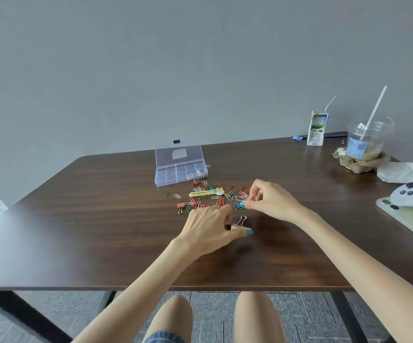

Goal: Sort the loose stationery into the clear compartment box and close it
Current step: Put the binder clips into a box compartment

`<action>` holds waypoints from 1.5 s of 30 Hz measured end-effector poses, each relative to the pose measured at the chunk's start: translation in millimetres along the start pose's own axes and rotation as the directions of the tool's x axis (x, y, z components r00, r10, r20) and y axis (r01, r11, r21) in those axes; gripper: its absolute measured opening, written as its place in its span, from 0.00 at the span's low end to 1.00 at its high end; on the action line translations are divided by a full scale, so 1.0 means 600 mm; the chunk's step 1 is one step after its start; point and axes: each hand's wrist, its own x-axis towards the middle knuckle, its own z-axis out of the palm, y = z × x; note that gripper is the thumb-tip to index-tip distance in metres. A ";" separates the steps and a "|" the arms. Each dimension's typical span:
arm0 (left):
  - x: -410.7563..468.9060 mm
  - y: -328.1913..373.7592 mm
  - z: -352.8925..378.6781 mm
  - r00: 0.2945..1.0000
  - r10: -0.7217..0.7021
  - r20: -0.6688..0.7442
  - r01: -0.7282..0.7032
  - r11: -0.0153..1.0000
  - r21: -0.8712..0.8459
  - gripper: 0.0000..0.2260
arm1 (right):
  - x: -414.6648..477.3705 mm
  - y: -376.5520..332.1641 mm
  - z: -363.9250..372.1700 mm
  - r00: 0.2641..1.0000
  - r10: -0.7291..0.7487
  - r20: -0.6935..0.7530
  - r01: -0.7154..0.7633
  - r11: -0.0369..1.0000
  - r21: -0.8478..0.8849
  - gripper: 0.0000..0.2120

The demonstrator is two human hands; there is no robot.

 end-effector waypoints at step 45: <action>0.149 -0.370 -0.025 0.951 -0.308 0.005 0.291 0.893 -0.342 0.07 | 0.289 -0.149 0.144 0.986 -0.164 -0.021 0.163 0.985 -0.050 0.10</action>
